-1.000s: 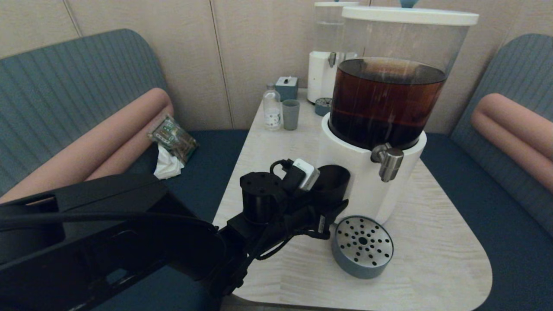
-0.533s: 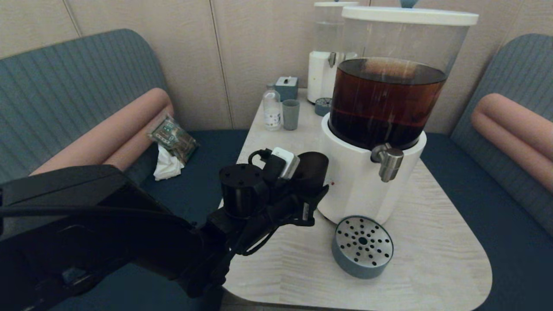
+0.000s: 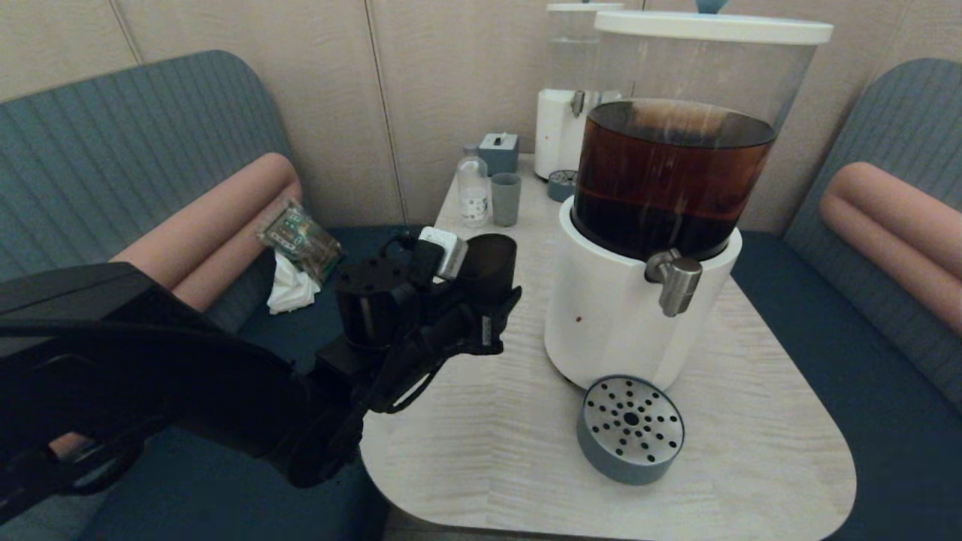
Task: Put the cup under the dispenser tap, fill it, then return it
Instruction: Place the cup next to the water dispenser
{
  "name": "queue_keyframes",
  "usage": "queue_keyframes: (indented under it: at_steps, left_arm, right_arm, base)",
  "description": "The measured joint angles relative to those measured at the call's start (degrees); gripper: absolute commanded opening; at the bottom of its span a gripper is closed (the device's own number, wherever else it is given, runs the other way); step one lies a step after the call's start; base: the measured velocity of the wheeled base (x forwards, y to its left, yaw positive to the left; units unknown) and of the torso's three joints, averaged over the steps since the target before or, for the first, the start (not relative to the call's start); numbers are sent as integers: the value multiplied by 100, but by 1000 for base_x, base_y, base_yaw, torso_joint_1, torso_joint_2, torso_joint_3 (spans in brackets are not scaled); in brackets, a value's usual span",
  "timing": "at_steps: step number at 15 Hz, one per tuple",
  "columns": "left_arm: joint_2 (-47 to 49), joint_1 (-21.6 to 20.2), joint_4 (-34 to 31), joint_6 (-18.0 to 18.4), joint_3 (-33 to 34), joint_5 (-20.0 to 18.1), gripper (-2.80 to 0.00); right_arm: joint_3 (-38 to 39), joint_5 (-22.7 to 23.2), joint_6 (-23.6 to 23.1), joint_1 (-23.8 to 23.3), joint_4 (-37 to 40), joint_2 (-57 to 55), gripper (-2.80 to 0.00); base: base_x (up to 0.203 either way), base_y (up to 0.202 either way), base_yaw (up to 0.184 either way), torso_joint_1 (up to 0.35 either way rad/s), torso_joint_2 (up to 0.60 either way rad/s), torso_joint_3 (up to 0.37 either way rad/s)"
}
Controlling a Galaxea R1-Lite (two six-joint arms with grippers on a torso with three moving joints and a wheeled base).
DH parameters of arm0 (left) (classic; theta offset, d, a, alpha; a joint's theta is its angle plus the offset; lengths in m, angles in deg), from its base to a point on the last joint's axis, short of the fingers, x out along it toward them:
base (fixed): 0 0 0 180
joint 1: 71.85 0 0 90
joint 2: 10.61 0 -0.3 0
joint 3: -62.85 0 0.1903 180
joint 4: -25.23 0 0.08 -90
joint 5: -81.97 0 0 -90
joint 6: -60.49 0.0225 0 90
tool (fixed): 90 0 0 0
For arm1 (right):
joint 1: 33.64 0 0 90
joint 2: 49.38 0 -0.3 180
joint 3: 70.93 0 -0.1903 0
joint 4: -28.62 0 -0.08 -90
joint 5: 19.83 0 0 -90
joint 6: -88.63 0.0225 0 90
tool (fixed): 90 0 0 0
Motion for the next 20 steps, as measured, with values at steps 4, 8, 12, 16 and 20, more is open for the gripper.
queue_keyframes:
  at_steps: [4, 8, 12, 16, 20]
  left_arm:
    - [138, -480, -11, -30, -426, -30, -280]
    - [548, -676, -26, -55, -1078, -65, -280]
    - [1063, -721, -35, -120, -1643, -75, -280]
    - [1465, -774, -209, -139, -1891, -138, -280]
    - [1792, -889, -480, -144, -2423, -151, -280]
  right_arm:
    - [0, -2, -4, 0, 1, 0, -280]
    - [0, 0, -1, 0, 0, 0, -280]
    - [0, 0, -2, 0, 0, 0, -280]
    - [0, 1, -1, 0, 2, 0, -280]
    - [0, 0, 0, 0, 0, 0, -280]
  base:
    - [0, 0, 0, 0, 0, 0]
    - [0, 0, 0, 0, 0, 0]
    - [0, 0, 0, 0, 0, 0]
    - [0, 0, 0, 0, 0, 0]
    - [0, 0, 0, 0, 0, 0]
